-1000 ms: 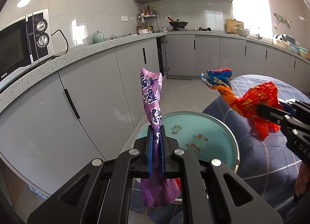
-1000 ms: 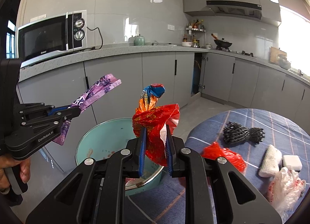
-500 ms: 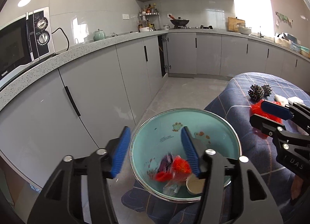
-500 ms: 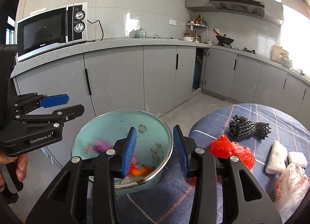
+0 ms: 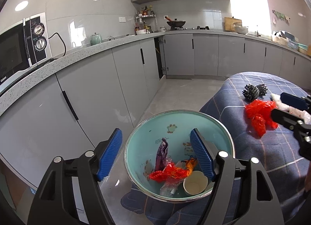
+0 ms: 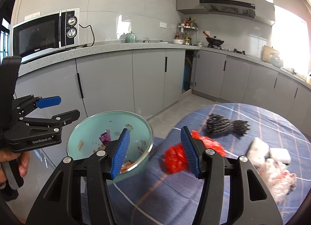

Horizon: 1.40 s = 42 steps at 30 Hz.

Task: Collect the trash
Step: 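Move both tools back over the table toward the red bag and clear bag, then grasp the red plastic bag with the left tool while the right tool grasps the clear bag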

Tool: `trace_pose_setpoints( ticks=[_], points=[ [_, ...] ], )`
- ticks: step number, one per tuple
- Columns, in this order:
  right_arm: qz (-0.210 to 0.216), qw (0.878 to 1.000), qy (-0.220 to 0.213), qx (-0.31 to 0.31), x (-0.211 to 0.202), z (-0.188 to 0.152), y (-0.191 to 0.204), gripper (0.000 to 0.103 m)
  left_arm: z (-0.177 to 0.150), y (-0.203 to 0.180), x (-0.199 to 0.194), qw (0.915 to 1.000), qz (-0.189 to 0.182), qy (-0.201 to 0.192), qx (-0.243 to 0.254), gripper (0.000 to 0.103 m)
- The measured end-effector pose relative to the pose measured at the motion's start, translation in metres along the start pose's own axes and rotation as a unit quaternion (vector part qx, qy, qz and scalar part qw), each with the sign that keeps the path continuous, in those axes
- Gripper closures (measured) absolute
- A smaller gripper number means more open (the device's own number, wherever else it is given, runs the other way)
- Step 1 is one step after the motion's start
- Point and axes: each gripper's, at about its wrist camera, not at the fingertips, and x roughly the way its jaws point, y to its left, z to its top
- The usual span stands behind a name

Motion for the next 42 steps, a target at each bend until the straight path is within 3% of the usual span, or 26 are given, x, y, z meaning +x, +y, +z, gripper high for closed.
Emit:
trace_pose_setpoints(
  ticks=[12, 27, 34, 42],
  points=[
    [-0.083, 0.996, -0.005, 0.016, -0.058, -0.027, -0.067, 0.042, 0.003, -0.033, -0.005, 0.9996, -0.022, -0.003, 0.018, 0.027],
    [-0.188, 0.978, 0.015, 0.089, -0.101, -0.068, -0.158, 0.04, 0.02, -0.13, 0.008, 0.9936, -0.094, -0.003, 0.062, 0.023],
    [-0.195, 0.974, 0.025, 0.116, -0.099, -0.074, -0.178, 0.039, 0.027, -0.175, 0.03, 0.988, -0.119, 0.008, 0.098, 0.023],
    [-0.166, 0.977, 0.04, 0.125, -0.078, -0.057, -0.176, 0.036, 0.028, -0.197, 0.059, 0.9835, -0.134, 0.038, 0.115, 0.024]
  ],
)
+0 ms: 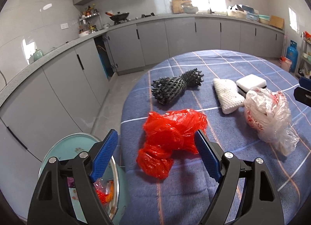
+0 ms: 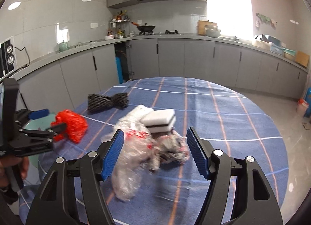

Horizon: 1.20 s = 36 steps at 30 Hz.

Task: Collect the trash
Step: 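Grasp the red plastic bag with the left tool while the right tool grasps the clear bag, then carry the red bag and clear bag over the teal bin with both tools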

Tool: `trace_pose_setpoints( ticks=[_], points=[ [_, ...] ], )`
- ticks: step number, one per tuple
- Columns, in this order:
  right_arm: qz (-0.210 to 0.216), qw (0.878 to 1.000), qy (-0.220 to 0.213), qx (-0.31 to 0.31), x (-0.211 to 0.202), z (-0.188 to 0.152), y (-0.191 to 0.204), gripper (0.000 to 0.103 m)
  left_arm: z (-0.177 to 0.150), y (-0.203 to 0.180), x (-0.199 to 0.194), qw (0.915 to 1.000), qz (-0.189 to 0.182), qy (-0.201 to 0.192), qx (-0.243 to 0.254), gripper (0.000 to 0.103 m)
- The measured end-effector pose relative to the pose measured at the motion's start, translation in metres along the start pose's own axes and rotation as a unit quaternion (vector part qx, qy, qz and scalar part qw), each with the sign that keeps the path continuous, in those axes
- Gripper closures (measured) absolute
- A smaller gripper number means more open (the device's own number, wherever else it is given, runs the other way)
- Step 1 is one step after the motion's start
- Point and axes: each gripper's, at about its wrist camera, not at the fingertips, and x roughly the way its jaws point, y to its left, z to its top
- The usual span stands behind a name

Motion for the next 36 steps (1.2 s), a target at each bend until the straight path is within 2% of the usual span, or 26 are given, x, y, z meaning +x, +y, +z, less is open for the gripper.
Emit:
trace_pose_setpoints(
  ticks=[2, 4, 6, 7, 10, 12, 15, 18, 36],
  points=[
    [0.006, 1.0, 0.013, -0.008, 0.007, 0.001, 0.006, 0.036, 0.0, -0.002, 0.005, 0.9999, -0.008, 0.006, 0.005, 0.031],
    [0.008, 0.999, 0.029, -0.014, 0.014, 0.0, 0.011, 0.036, -0.001, -0.005, 0.011, 0.9995, -0.022, 0.02, 0.008, 0.049],
    [0.015, 0.999, 0.044, -0.018, 0.02, -0.002, 0.016, 0.036, -0.005, -0.008, 0.015, 0.999, -0.033, 0.028, 0.01, 0.056],
    [0.018, 0.998, 0.06, -0.027, 0.026, -0.004, 0.021, 0.036, -0.006, -0.009, 0.016, 0.9987, -0.039, 0.031, 0.011, 0.068],
    [0.029, 0.995, 0.086, -0.041, 0.032, -0.007, 0.029, 0.042, -0.009, -0.012, 0.017, 0.9983, -0.046, 0.033, 0.015, 0.078],
    [0.035, 0.993, 0.102, -0.046, 0.037, -0.01, 0.031, 0.059, -0.009, -0.011, 0.014, 0.9982, -0.05, 0.031, 0.012, 0.081],
    [0.047, 0.992, 0.115, -0.039, 0.04, -0.013, 0.029, 0.074, -0.01, -0.008, 0.005, 0.9985, -0.05, 0.019, 0.006, 0.083],
    [0.054, 0.992, 0.107, -0.038, 0.036, -0.013, 0.03, 0.083, -0.012, -0.003, -0.006, 0.9986, -0.05, 0.007, -0.015, 0.083],
    [0.061, 0.998, 0.017, -0.029, -0.011, 0.0, 0.048, 0.086, -0.022, 0.036, -0.077, 0.997, -0.02, -0.054, -0.052, 0.083]
  ],
)
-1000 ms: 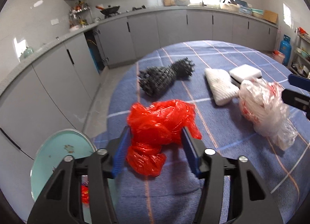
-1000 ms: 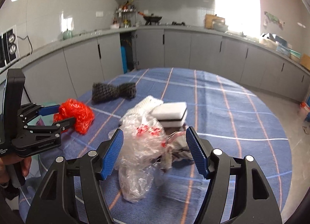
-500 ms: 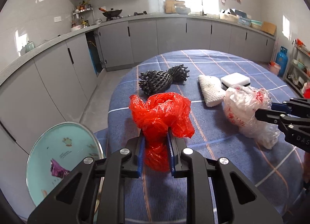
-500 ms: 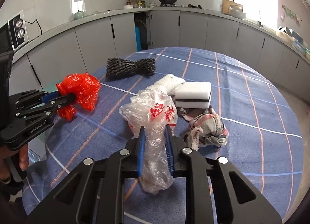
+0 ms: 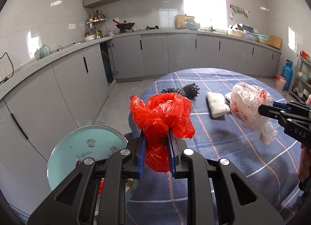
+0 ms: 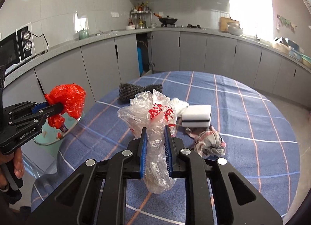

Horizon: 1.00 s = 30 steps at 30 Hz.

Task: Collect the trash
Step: 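Carry the red bag and clear bag over the teal bin with both tools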

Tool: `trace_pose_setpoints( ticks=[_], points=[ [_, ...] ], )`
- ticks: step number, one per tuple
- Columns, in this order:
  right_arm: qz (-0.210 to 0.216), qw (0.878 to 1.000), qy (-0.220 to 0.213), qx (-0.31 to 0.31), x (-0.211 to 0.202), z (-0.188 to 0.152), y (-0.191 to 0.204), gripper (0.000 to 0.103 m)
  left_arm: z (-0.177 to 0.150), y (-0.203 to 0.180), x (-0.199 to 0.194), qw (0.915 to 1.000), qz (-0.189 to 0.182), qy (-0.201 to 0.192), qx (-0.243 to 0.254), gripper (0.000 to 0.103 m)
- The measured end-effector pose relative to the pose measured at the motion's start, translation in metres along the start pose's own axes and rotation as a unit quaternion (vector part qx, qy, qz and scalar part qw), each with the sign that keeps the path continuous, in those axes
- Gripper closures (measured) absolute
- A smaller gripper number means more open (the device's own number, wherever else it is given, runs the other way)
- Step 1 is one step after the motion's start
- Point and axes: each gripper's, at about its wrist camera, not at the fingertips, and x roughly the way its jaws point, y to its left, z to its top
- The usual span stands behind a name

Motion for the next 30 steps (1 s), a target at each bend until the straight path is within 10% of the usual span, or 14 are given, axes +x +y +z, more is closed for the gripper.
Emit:
trace_pose_setpoints(
  ticks=[30],
  points=[
    [0.059, 0.996, -0.045, -0.041, 0.026, 0.029, 0.062, 0.086, -0.009, 0.053, -0.028, 0.9972, 0.062, -0.016, -0.04, 0.083]
  ],
)
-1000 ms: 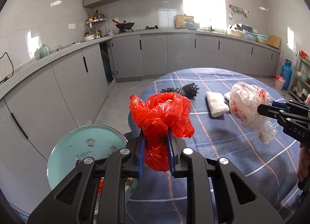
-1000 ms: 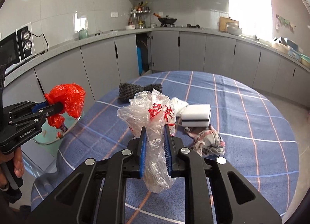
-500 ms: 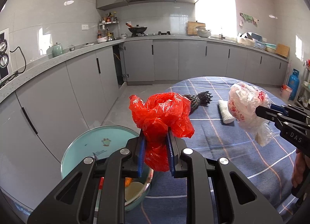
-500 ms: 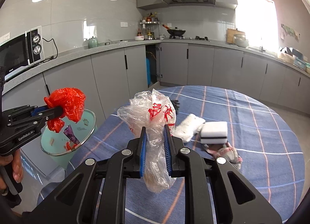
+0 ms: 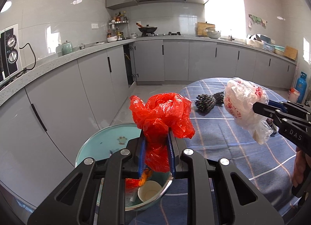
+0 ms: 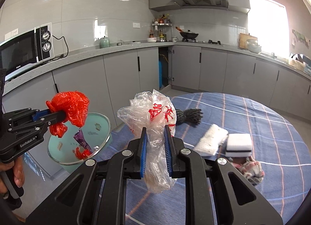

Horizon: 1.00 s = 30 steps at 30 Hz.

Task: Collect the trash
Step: 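Carry the red bag and clear bag over the teal bin with both tools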

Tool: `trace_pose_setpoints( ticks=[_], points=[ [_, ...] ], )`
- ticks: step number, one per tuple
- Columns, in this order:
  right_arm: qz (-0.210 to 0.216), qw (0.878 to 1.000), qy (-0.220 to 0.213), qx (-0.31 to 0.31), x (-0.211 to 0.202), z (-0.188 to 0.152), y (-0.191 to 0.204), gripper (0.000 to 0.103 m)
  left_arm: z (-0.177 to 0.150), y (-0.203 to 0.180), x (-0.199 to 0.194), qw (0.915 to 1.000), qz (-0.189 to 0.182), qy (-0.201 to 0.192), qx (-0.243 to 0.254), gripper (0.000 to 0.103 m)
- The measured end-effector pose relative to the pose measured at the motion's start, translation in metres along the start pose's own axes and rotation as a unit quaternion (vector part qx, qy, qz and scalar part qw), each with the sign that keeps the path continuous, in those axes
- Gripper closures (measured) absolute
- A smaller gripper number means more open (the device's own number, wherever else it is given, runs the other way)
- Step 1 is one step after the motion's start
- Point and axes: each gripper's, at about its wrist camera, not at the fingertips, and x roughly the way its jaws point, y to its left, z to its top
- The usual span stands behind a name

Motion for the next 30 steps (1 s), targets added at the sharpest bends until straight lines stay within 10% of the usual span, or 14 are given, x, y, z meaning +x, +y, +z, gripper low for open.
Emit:
trace_pose_setpoints(
  ticks=[30],
  points=[
    [0.063, 0.997, 0.0, -0.035, 0.042, 0.02, 0.063, 0.086, -0.009, 0.066, 0.006, 0.9969, 0.07, 0.017, -0.03, 0.083]
  ],
)
